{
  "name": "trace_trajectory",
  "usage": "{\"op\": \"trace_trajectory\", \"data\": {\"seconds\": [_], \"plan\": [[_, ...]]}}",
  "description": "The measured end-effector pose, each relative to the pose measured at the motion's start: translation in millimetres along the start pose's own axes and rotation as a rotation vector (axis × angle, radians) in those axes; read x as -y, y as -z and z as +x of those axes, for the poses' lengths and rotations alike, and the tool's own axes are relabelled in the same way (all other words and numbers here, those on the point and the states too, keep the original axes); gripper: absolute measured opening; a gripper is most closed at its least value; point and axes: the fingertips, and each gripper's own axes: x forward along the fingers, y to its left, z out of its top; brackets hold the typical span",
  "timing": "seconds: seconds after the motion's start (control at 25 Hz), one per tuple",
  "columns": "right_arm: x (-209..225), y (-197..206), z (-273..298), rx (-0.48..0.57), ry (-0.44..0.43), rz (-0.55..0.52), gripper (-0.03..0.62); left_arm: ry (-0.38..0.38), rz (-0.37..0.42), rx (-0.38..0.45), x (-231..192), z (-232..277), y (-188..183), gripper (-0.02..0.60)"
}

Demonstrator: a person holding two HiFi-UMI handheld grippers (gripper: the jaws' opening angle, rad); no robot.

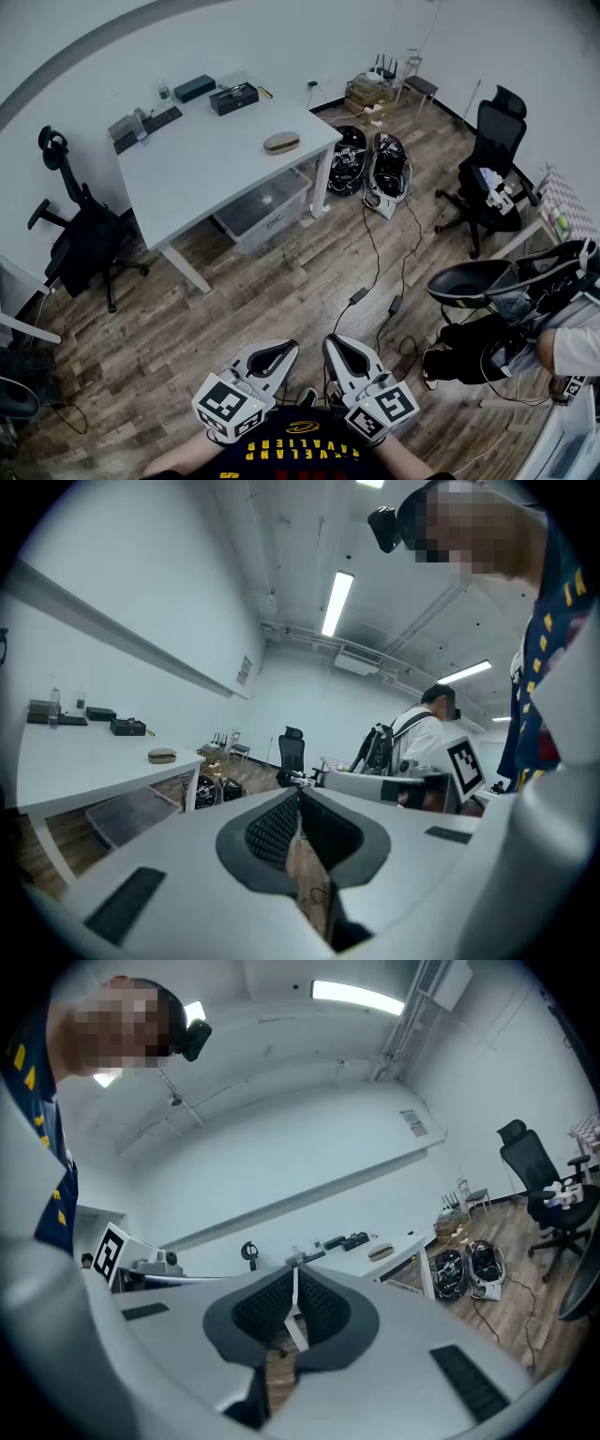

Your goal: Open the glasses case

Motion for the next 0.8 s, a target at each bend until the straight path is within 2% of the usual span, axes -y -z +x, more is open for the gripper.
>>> {"op": "trace_trajectory", "data": {"seconds": [0.28,0.56,0.8], "plan": [[-8,-3,-19,0.003,-0.005,-0.004,0.028,-0.005,0.011,0.0,21,-10,-2,0.021],[-7,-3,9,0.002,0.003,0.013,0.026,-0.012,-0.016,-0.01,-9,-11,-3,0.021],[-15,-6,62,0.012,0.024,0.014,0.028,0.012,-0.028,-0.001,-63,-15,-17,0.021]]}}
